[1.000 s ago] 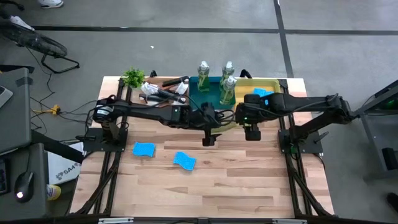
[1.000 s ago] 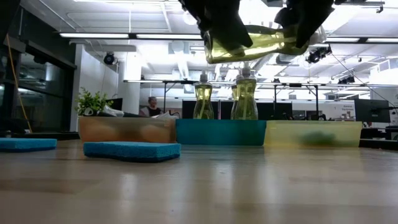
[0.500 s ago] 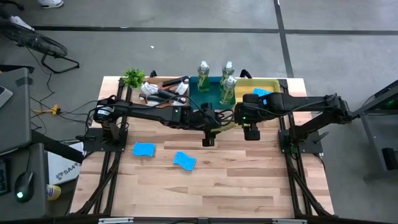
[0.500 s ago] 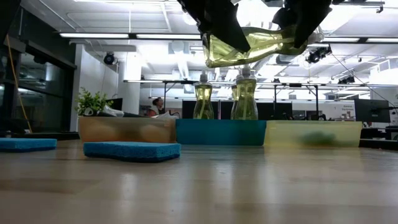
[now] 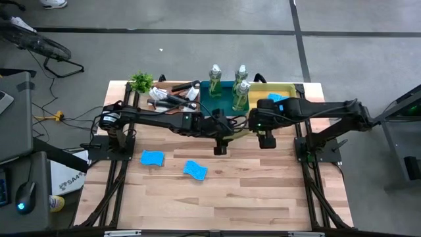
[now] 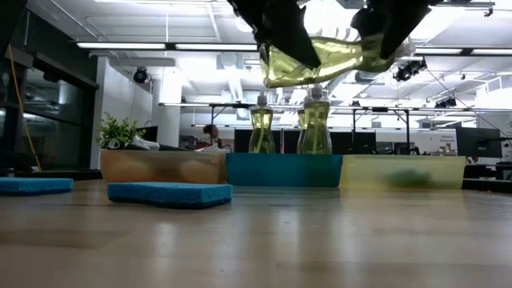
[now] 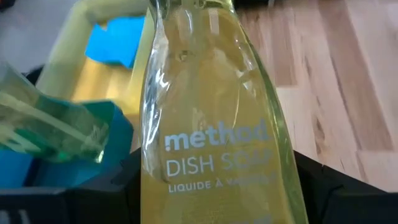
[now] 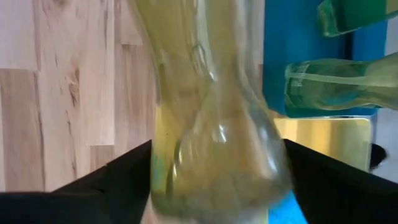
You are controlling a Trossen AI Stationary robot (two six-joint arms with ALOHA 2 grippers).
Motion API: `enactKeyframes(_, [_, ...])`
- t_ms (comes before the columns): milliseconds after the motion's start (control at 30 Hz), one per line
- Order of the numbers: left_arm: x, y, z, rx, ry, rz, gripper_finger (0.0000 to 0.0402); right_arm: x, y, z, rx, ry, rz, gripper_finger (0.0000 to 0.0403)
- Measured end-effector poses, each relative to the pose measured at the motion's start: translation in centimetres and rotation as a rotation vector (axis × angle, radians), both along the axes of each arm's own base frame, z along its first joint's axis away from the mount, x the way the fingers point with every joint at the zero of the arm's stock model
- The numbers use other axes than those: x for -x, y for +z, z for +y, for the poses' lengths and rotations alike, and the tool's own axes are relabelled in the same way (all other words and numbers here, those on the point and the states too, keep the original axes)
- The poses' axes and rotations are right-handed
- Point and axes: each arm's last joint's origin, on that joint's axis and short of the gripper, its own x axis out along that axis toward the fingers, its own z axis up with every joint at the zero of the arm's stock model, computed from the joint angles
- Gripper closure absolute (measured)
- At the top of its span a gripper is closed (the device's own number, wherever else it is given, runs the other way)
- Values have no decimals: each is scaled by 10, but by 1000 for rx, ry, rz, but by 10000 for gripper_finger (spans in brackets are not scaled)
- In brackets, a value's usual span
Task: Pick & Place Kitchen Sink Supplies
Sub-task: Put the green dishwashing liquid bottle into the blue bin
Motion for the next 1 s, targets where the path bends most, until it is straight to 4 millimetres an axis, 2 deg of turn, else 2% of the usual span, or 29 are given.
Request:
enactKeyframes(167, [0, -3, 0, -2, 2, 21, 159, 2, 18, 0, 13, -10, -39, 22])
enactKeyframes(300, [-1, -2, 0, 17, 24, -4, 159, 7, 44, -1, 30, -18, -96, 16])
enactKeyframes(400, [-2, 0, 1, 17, 54, -31, 159, 17, 69, -3, 96, -55, -124, 20])
enactKeyframes(500, [-5, 4, 4, 25, 61, -82, 159, 38, 97, -6, 143, -135, -185, 27])
enactKeyframes(667, [-13, 17, 18, 62, 48, -243, 159, 90, 131, -7, 93, -233, -425, 34])
enactKeyframes(833, [-20, 37, 38, 114, -32, -466, 159, 136, 133, -7, 30, -311, -630, 32])
enactKeyframes(900, [-21, 46, 45, 130, -65, -558, 159, 147, 126, -8, 9, -329, -691, 30])
enactKeyframes(1000, [-20, 57, 54, 161, -122, -677, 159, 152, 119, -7, -22, -324, -807, 30])
